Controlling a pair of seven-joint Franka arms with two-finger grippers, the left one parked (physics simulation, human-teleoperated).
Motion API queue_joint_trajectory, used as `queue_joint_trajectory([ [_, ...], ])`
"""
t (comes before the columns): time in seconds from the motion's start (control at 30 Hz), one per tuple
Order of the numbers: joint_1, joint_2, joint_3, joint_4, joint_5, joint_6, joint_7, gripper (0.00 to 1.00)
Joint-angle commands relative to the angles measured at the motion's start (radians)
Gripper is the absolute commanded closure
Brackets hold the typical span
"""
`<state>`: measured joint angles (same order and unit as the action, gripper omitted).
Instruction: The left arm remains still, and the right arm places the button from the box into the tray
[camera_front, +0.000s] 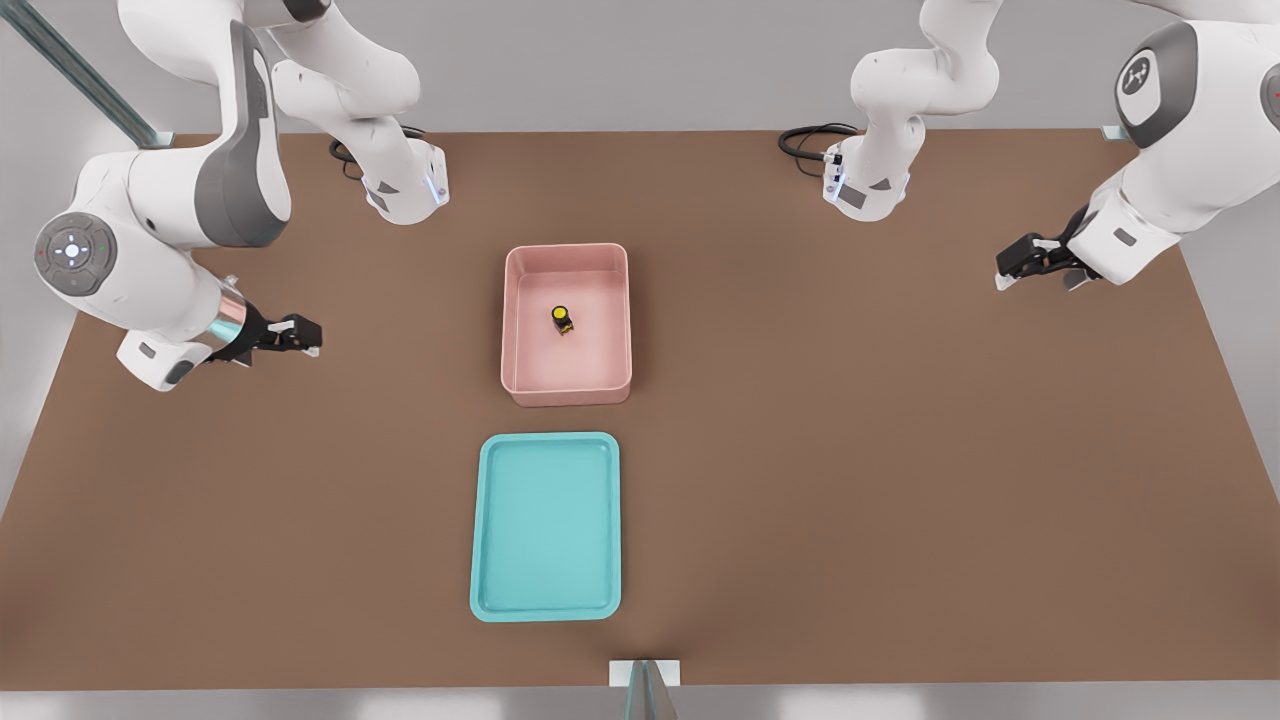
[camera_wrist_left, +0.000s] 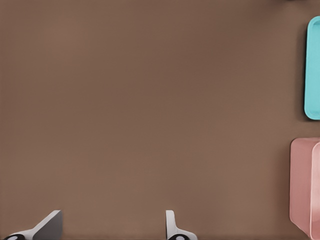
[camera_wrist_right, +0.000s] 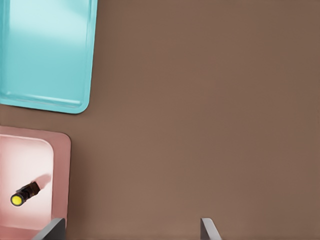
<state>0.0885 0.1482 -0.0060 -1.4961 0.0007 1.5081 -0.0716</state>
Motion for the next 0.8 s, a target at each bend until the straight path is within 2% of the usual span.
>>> queue_joint_trajectory([
  [0.0,-0.001,-0.001,0.000,0.000,0.001,0.000,-0.045,0.00],
  [0.03,0.017,0.010,0.004,0.002,0.001,-0.002,-0.039,0.00],
  [0.07,0.053,0.042,0.099,0.019,-0.008,-0.005,-0.037,0.00],
  [0.1,0.152,0.080,0.123,0.046,-0.019,0.003,0.021,0.00],
  [0.17,0.398,0.168,0.121,0.077,-0.021,0.060,0.259,0.00],
  [0.27,0.577,0.252,0.123,0.063,-0.016,0.228,0.380,0.00],
  [0.47,0.577,0.096,0.141,-0.414,-0.018,0.624,0.397,0.00],
  [0.53,0.583,0.099,0.141,-0.518,-0.018,0.758,0.449,0.00],
  [0.7,0.634,0.149,0.143,-0.608,-0.045,0.917,0.510,0.00],
  [0.77,0.629,0.139,0.143,-0.745,-0.080,1.087,0.509,0.00],
])
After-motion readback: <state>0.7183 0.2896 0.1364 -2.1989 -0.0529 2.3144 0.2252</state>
